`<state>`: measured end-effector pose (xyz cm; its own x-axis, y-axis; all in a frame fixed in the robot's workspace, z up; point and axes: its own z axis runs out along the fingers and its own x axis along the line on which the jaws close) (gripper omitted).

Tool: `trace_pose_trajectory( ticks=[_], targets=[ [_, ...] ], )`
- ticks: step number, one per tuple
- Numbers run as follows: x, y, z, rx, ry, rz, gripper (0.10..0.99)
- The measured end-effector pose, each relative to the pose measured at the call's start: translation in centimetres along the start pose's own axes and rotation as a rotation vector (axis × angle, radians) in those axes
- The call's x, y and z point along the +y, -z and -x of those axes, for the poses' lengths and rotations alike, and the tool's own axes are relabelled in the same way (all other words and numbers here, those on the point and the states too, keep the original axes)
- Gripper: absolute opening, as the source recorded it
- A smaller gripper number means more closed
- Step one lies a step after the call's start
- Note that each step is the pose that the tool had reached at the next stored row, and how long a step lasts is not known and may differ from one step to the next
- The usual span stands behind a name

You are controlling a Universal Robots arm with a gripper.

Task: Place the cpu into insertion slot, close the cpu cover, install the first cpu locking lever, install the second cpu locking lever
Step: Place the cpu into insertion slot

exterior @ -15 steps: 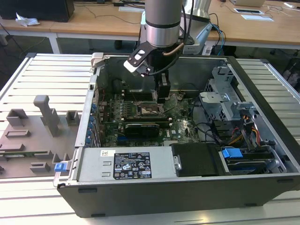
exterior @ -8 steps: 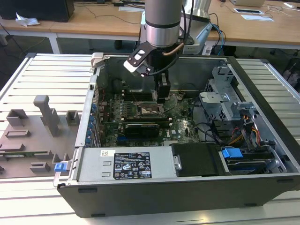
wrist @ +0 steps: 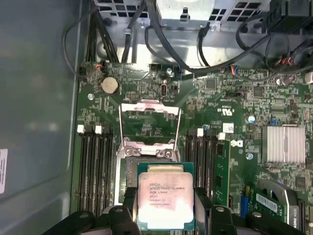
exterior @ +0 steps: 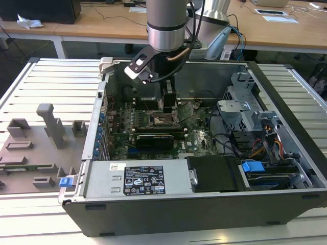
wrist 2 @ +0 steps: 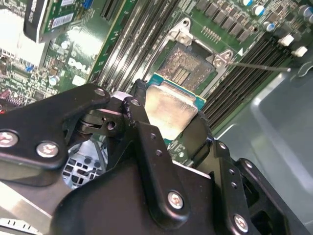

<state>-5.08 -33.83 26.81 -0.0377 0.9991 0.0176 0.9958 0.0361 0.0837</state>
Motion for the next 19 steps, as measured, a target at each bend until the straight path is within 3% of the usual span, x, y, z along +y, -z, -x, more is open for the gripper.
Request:
trace_pose_trajectory(
  ticks=[13, 19],
  targets=[
    [-0.7, -1.09, -0.18, -0.0001, 0.0, 0.0, 0.541],
    [-0.87, -2.04, -0.61, -0.0001, 0.0, 0.0, 0.541]
  ],
)
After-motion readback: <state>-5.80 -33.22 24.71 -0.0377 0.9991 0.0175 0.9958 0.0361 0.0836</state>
